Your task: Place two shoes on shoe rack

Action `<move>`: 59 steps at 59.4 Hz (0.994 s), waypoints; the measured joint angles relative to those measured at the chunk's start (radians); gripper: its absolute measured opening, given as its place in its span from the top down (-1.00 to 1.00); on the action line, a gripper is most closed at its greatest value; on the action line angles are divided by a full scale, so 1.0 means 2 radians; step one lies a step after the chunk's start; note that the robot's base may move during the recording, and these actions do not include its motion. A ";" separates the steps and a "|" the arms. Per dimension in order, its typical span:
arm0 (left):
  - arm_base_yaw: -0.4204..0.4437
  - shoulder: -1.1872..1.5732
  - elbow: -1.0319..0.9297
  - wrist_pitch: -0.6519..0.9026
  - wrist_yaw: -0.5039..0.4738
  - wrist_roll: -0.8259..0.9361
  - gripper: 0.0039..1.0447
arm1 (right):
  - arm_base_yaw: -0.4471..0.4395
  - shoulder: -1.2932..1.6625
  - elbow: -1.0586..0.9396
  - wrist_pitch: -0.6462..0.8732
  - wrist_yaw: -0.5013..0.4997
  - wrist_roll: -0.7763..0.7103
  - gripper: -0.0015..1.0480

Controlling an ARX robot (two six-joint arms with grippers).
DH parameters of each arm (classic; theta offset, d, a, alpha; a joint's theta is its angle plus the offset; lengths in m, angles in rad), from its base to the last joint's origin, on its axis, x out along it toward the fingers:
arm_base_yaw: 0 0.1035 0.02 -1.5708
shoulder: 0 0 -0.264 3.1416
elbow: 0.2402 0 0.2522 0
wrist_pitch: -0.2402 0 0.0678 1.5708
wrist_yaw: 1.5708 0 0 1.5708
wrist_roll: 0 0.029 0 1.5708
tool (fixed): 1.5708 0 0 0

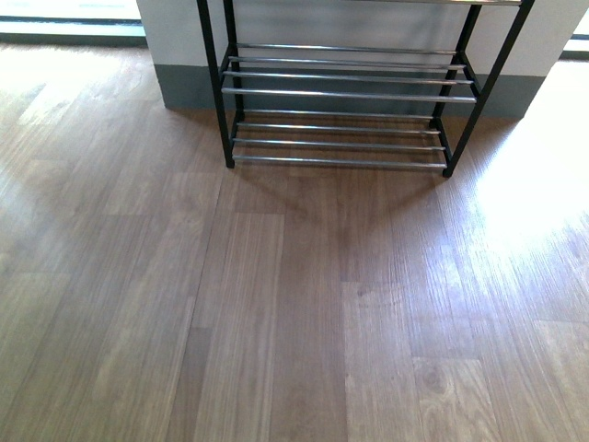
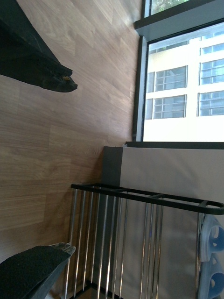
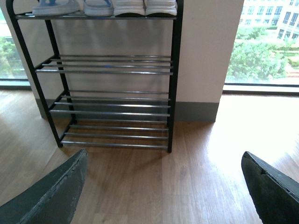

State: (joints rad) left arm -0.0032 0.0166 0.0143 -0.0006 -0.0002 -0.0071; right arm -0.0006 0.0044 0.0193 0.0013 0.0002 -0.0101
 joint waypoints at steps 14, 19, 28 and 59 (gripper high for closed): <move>0.000 0.000 0.000 0.000 0.000 0.000 -0.83 | 0.000 0.000 0.000 0.000 0.002 0.000 -0.82; 0.000 0.000 0.000 0.000 0.000 0.000 -0.83 | 0.000 0.000 0.000 0.000 0.000 0.000 -0.82; 0.000 0.000 0.000 0.000 0.000 0.000 -0.83 | 0.000 0.000 0.000 0.000 0.000 0.000 -0.82; 0.000 0.000 0.000 0.000 0.000 0.000 -0.83 | 0.000 0.000 0.000 -0.001 0.000 0.000 -0.82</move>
State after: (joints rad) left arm -0.0025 0.0166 0.0143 -0.0002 -0.0006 -0.0071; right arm -0.0002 0.0036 0.0193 -0.0002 0.0002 -0.0101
